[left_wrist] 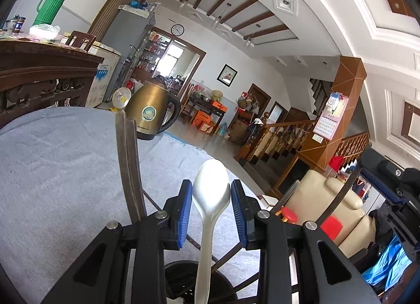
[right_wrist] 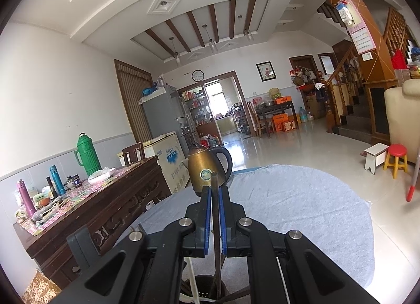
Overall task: Organize utensils
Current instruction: 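Lower the spoon and chopstick into the holder and open both grippers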
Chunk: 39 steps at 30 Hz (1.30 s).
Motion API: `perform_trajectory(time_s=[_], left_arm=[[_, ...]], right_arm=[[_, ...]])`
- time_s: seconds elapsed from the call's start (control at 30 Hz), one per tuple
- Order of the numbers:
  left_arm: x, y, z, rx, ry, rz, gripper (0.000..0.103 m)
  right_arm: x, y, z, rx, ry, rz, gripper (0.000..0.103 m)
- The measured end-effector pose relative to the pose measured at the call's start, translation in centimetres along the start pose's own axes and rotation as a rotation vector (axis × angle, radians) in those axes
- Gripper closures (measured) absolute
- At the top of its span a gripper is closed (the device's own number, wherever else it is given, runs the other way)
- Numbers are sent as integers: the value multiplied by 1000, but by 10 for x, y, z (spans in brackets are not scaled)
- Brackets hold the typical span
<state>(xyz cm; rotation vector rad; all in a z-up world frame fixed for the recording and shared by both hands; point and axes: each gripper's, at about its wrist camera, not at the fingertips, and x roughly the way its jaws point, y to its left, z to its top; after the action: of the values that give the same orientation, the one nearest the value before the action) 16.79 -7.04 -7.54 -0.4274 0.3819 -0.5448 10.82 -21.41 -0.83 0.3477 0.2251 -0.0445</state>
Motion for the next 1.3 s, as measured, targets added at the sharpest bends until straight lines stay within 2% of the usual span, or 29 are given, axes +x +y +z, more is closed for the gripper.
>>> perform_trajectory(time_s=[0.27, 0.57, 0.63, 0.67, 0.7, 0.87, 0.97, 1.1, 1.17, 1.23, 1.27, 1.3], left_arm=[[-5, 1, 2, 21, 12, 14, 72], [-30, -3, 11, 97, -10, 41, 71], [-39, -7, 16, 144, 0, 67, 52], [-43, -9, 17, 166, 8, 79, 34], [-48, -11, 20, 207, 17, 108, 25], [-74, -12, 28, 363, -14, 242, 22], [-85, 1, 32, 364, -2, 282, 20], [-91, 13, 39, 319, 88, 345, 16], [-89, 12, 41, 317, 131, 390, 16], [-85, 9, 44, 344, 165, 445, 15], [-84, 7, 44, 364, 176, 467, 15], [-84, 2, 45, 393, 187, 498, 14]], right_arm=[[1, -1, -1, 6, 22, 14, 95], [0, 0, -5, 18, 78, 57, 94], [-2, -1, -3, 26, 73, 51, 94], [-4, -2, -1, 28, 68, 48, 94], [-7, -3, 1, 29, 61, 46, 94], [-18, -6, 6, 31, 34, 26, 94], [-21, -6, 7, 28, 32, 21, 94], [-22, -4, 7, 17, 44, 33, 94], [-23, 1, 7, -2, 64, 50, 91], [-26, 5, 6, -22, 86, 77, 71], [-27, 7, 5, -25, 91, 86, 54], [-31, 7, 4, -28, 96, 97, 46]])
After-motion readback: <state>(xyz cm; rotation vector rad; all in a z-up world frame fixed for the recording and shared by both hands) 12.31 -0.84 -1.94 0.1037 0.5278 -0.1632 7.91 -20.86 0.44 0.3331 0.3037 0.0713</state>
